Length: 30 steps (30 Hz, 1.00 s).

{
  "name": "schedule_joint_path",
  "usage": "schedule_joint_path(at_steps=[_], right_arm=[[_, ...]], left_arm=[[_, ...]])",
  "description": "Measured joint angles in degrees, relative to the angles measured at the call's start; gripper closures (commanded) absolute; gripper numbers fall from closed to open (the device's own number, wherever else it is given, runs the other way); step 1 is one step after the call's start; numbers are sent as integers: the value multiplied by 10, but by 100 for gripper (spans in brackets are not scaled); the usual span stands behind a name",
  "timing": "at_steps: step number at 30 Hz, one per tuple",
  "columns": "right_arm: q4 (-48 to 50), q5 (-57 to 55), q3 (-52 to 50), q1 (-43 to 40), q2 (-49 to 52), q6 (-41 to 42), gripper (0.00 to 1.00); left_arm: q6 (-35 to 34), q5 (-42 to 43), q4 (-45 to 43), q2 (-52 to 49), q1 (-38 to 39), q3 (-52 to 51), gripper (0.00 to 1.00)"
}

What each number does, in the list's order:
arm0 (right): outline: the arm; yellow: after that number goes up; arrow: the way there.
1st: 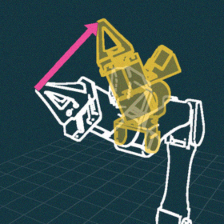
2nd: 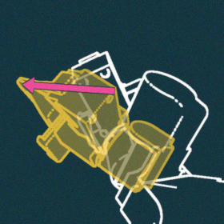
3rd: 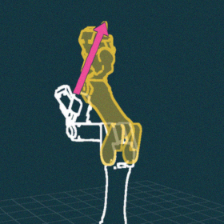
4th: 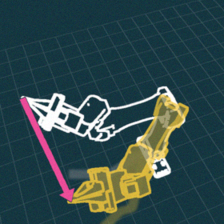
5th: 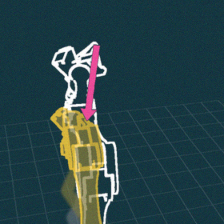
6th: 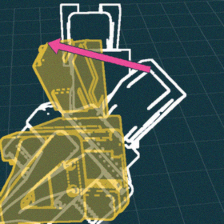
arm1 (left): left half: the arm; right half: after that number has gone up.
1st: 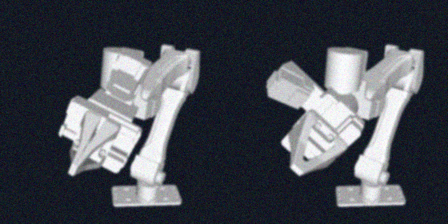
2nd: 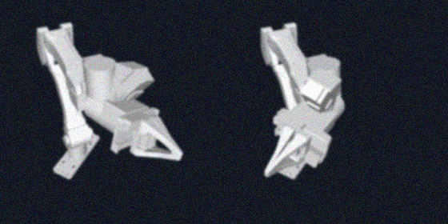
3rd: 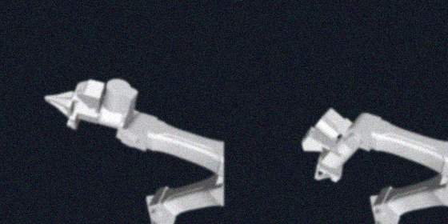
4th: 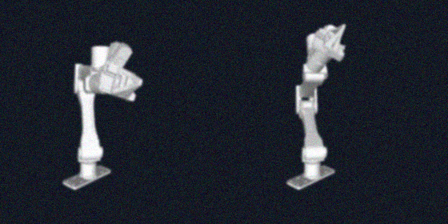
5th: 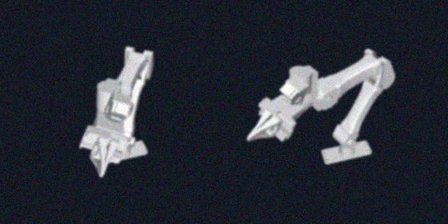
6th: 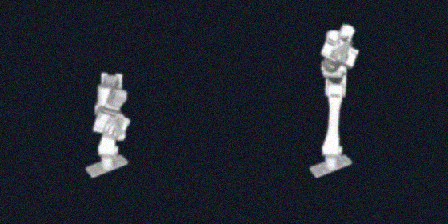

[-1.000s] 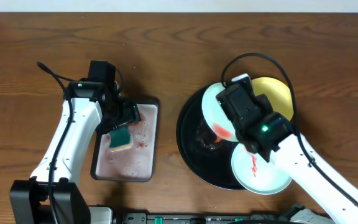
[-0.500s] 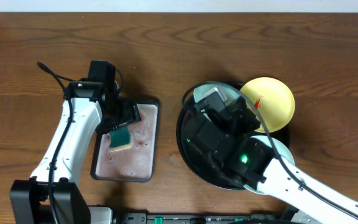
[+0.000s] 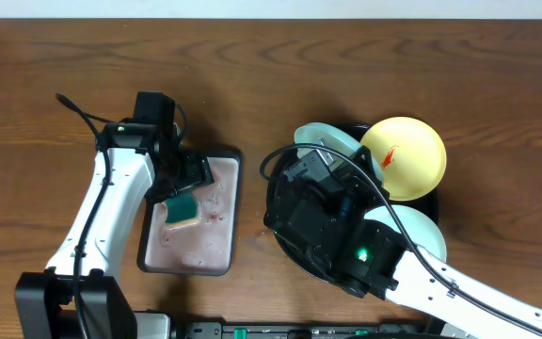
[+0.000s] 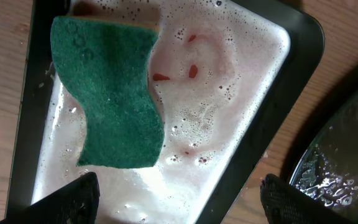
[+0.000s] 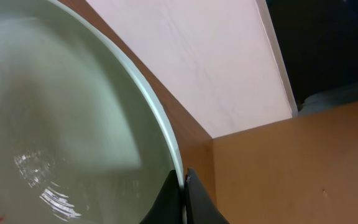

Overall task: Clean dirty plates on tray and stack at the side
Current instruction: 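Lift the mint plate with the right gripper and tilt it upright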

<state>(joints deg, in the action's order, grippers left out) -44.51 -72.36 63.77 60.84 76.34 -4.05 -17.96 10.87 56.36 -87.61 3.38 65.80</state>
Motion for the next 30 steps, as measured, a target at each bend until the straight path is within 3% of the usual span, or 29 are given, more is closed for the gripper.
schedule_joint_path(at_steps=[30], right_arm=[[19, -7, 0, 0, 0, -2, 99]], left_arm=[[0, 0, 0, 0, 0, 0, 17]])
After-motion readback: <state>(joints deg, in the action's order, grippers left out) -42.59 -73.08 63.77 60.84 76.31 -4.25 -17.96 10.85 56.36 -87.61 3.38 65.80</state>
